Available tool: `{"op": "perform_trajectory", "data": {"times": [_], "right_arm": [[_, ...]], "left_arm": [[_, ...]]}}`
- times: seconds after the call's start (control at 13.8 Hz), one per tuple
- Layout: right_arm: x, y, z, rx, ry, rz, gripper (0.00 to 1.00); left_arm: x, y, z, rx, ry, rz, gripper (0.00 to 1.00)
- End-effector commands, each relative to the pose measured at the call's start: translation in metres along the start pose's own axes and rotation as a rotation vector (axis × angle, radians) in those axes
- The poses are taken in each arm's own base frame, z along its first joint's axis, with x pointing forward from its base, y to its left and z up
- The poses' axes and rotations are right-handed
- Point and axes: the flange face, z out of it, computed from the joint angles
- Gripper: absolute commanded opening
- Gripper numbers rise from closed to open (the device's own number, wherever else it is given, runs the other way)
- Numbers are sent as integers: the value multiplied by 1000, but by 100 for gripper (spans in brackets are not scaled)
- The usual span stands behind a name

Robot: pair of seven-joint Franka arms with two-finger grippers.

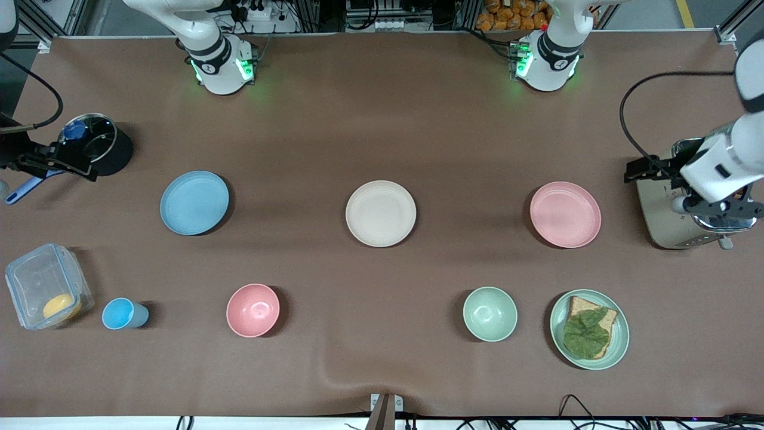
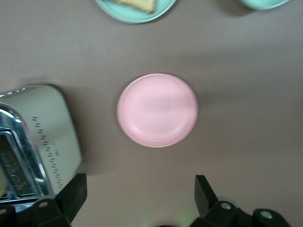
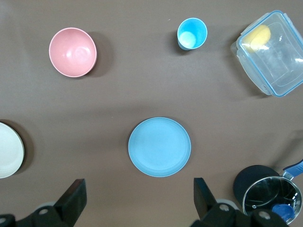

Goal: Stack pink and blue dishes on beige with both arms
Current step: 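Reach the left gripper down to the rim of the pink plate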

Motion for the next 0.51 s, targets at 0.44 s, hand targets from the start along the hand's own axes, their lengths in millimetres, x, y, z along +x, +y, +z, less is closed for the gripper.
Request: {"op": "perform_trajectory", "data": {"times": [0.44], "right_arm": [[14,20,26,12,-63,34,100]], "left_arm": [[56,-49,212,19,-35,-8,98]]}}
